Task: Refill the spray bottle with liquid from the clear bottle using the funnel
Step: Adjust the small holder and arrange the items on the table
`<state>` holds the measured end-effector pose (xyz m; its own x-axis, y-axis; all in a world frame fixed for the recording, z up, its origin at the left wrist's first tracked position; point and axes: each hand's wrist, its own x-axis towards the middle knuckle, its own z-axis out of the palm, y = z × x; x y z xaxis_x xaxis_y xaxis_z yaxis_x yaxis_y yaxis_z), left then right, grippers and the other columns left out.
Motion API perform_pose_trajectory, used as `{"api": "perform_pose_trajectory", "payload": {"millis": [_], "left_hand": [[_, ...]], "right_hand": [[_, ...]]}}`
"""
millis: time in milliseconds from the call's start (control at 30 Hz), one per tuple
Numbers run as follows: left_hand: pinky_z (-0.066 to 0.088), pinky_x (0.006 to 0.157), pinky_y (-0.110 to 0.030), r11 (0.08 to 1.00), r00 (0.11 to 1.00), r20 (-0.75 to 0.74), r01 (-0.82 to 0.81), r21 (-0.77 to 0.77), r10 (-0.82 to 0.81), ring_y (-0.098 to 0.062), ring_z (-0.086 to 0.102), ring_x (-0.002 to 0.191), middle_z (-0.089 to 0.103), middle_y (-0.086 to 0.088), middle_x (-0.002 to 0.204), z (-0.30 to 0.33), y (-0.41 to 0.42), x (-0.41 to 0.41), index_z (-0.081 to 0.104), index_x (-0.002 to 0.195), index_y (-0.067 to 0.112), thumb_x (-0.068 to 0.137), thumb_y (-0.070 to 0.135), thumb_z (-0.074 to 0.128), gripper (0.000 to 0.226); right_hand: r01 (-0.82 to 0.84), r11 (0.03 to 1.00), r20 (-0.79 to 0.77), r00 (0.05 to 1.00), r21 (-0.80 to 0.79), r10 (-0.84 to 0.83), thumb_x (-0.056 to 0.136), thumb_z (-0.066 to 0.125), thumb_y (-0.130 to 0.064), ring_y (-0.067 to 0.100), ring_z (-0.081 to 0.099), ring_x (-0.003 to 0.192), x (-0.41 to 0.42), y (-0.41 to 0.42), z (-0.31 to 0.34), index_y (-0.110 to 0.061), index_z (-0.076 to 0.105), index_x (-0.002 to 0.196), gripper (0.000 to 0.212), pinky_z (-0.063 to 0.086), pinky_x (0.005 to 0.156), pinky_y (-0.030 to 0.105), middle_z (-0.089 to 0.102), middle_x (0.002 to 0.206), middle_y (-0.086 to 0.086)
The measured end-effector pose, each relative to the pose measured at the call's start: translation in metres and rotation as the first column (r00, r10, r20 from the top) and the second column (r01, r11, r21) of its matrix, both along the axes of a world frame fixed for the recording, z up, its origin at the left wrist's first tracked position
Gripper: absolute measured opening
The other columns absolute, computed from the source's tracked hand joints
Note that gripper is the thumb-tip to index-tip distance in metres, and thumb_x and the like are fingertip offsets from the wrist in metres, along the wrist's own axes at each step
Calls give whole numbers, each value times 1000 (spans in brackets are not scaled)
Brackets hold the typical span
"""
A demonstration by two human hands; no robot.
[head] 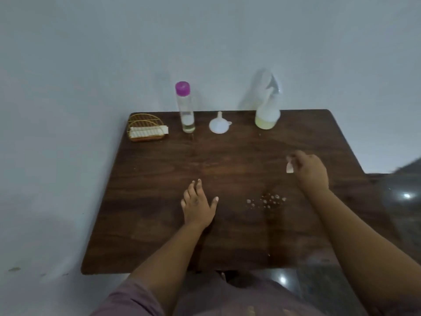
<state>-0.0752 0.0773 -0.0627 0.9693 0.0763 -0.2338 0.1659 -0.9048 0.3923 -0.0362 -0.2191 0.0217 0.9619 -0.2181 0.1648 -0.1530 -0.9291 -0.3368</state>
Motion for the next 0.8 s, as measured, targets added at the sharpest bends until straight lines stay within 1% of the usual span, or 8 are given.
{"api": "perform_pose_trajectory", "payload": {"millis": [67,133,267,333,400,500,600,800], "left_hand": [[23,114,-46,1000,1000,15,20,8,-20,-29,20,143,16,-10,158,-1,-7,0,14,153,15,94,56,45,79],[25,113,-46,1000,999,24,24,19,-24,-30,22,142,19,-10,157,-4,-11,-1,18,152,14,94,56,45,76],[29,109,-47,996,997,47,-57,66,54,-31,30,137,30,-13,153,-14,-16,-20,30,148,10,93,55,48,73],[31,107,-49,991,993,61,-106,86,101,-33,33,135,34,-15,151,-19,-17,-34,35,145,7,91,56,49,74],[30,107,-52,984,988,73,-143,106,136,-34,33,136,35,-16,150,-25,-15,-51,39,143,5,91,57,50,75],[21,113,-59,968,976,50,-217,129,212,-35,26,142,32,-16,153,-35,-7,-80,37,145,6,90,61,47,78],[6,115,-61,968,974,-73,-204,149,216,-33,7,149,15,-12,161,-40,0,-93,19,153,11,89,69,36,88],[-8,112,-64,995,930,-358,-63,76,86,-31,-30,144,-33,-2,158,-30,18,-76,-20,152,22,84,80,31,103]], "right_hand": [[-246,941,-391,910,-232,141,88,57,-25,31,54,106,-22,-18,-14,-27,67,106,20,44,86,38,64,108,8],[-230,961,-622,778,-153,88,84,65,-33,26,49,117,-40,-31,-33,-29,61,114,31,41,96,37,62,116,2],[161,958,-310,947,238,-82,93,56,-14,34,49,123,-54,-33,-57,0,57,125,35,37,101,34,55,131,21],[52,964,-327,944,262,39,99,46,-13,31,33,140,-56,-23,-68,1,41,140,44,24,113,32,35,151,19],[-119,971,-455,867,207,203,101,40,-35,25,3,150,-62,-9,-84,-5,13,152,64,5,119,34,3,161,9],[-104,993,-541,832,61,120,94,25,-63,26,-22,146,-64,10,-109,-15,-10,152,83,-8,117,47,-23,158,8],[-114,990,-563,814,85,142,94,19,-65,30,-26,144,-47,42,-107,-20,-10,152,79,-10,116,53,-26,157,11],[-632,771,-524,632,77,571,103,28,-33,30,-15,147,-69,133,-111,-26,-1,153,59,-4,117,50,-15,161,6]]}}
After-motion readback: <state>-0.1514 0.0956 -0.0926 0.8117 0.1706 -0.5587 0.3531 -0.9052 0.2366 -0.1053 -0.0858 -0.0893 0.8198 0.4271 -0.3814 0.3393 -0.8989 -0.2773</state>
